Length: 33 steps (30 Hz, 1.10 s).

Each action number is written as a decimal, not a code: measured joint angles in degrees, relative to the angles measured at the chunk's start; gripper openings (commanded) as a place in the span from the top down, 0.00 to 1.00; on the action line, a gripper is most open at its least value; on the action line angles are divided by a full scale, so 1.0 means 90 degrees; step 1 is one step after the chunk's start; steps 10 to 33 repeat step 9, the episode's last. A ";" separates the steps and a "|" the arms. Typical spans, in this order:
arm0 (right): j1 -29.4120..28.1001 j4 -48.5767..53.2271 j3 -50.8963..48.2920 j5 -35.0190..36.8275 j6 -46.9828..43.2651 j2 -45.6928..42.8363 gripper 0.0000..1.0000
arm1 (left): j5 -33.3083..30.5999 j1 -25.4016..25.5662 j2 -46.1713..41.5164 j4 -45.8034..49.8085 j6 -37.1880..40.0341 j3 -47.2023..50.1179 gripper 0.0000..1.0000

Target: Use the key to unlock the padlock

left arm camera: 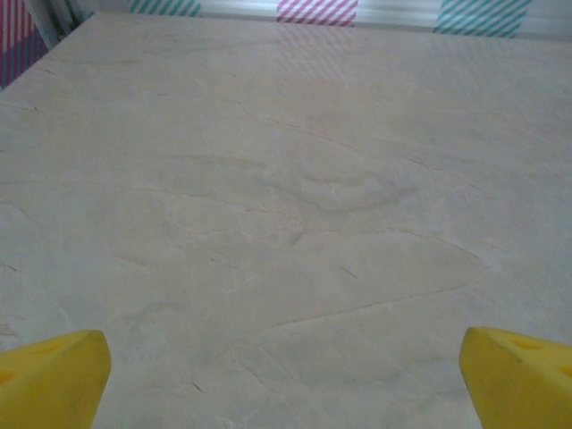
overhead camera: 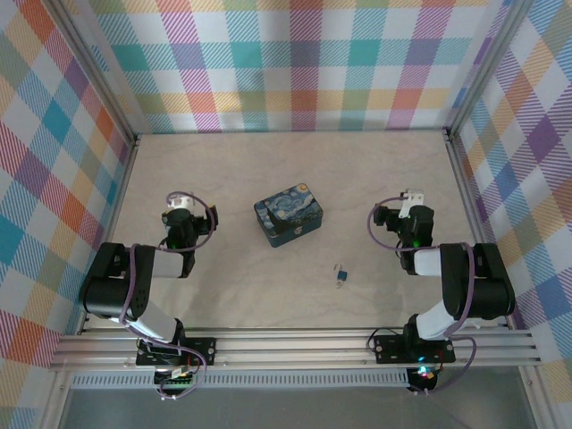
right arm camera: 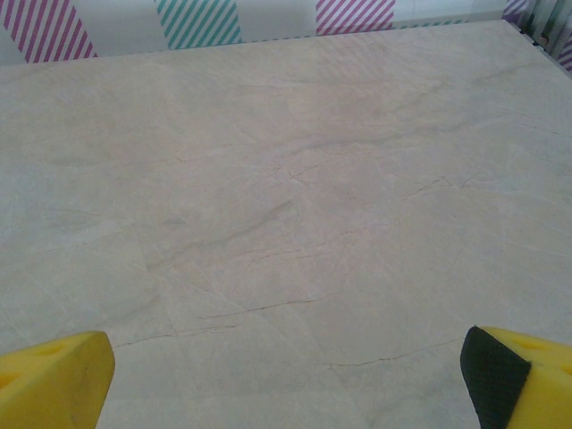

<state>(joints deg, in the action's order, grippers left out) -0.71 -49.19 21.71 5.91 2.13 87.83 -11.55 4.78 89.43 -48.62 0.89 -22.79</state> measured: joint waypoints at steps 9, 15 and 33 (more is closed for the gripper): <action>-0.0002 0.0092 0.0019 -0.0260 -0.0015 0.0000 0.00 | 0.0019 0.0000 0.0000 0.0078 -0.0002 0.0000 0.00; -0.0002 0.0092 0.0019 -0.0260 -0.0015 0.0000 0.00 | 0.0019 0.0000 0.0000 0.0078 -0.0002 0.0000 0.00; -0.0002 0.0092 0.0019 -0.0260 -0.0015 0.0000 0.00 | 0.0019 0.0000 0.0000 0.0078 -0.0002 0.0000 0.00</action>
